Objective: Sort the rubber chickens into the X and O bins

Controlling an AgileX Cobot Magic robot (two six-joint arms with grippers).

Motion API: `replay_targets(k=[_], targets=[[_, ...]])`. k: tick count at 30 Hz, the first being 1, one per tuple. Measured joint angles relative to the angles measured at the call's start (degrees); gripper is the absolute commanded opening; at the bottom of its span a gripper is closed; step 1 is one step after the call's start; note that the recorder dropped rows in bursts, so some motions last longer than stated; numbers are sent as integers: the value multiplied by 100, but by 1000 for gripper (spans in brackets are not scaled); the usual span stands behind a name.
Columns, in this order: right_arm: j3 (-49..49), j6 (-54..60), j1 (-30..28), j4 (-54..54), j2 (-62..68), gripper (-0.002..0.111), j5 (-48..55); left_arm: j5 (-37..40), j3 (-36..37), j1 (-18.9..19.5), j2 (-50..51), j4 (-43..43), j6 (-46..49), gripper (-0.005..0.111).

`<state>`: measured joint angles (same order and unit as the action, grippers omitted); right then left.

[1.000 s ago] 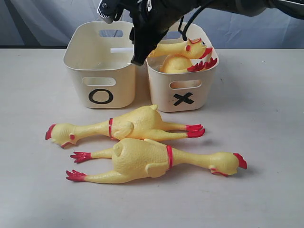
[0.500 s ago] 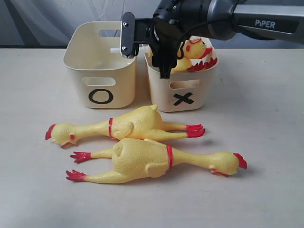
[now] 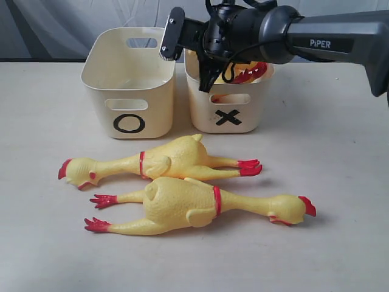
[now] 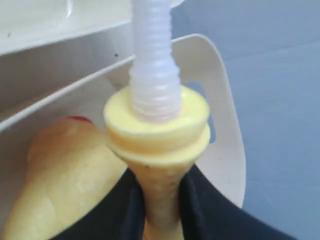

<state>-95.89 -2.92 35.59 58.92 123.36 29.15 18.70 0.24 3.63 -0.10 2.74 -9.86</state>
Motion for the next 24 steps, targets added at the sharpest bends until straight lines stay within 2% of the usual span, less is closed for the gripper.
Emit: replay_targets(k=[6, 7, 8, 9, 10, 12, 13, 15, 16, 18, 21, 24], targets=[[0, -1386, -24, 1041, -395, 1, 255, 0, 0, 0, 0, 0, 0, 0], [0, -1889, -66, 1107, -466, 1, 255, 0, 0, 0, 0, 0, 0, 0], [0, -3179, -174, 1156, -536, 1, 145, 0, 0, 0, 0, 0, 0, 0], [0, -3813, -231, 1156, -553, 1, 73, 0, 0, 0, 0, 0, 0, 0], [0, -5059, -367, 1166, -566, 1, -86, 0, 0, 0, 0, 0, 0, 0], [0, -6196, -541, 1188, -566, 2, -209, 0, 0, 0, 0, 0, 0, 0], [0, -6628, -619, 1188, -535, 8, -246, 0, 0, 0, 0, 0, 0, 0], [9, -7198, -754, 1132, -396, 33, -446, 0, 0, 0, 0, 0, 0, 0], [9, -7237, -754, 1117, -367, 56, -587, 0, 0, 0, 0, 0, 0, 0], [9, -7314, -754, 1101, -353, 81, -1234, 0, 0, 0, 0, 0, 0, 0], [9, -7325, -645, 1093, -366, 81, -1494, 0, 0, 0, 0, 0, 0, 0], [9, -7126, -480, 1058, -445, 78, -902, 0, 0, 0, 0, 0, 0, 0]])
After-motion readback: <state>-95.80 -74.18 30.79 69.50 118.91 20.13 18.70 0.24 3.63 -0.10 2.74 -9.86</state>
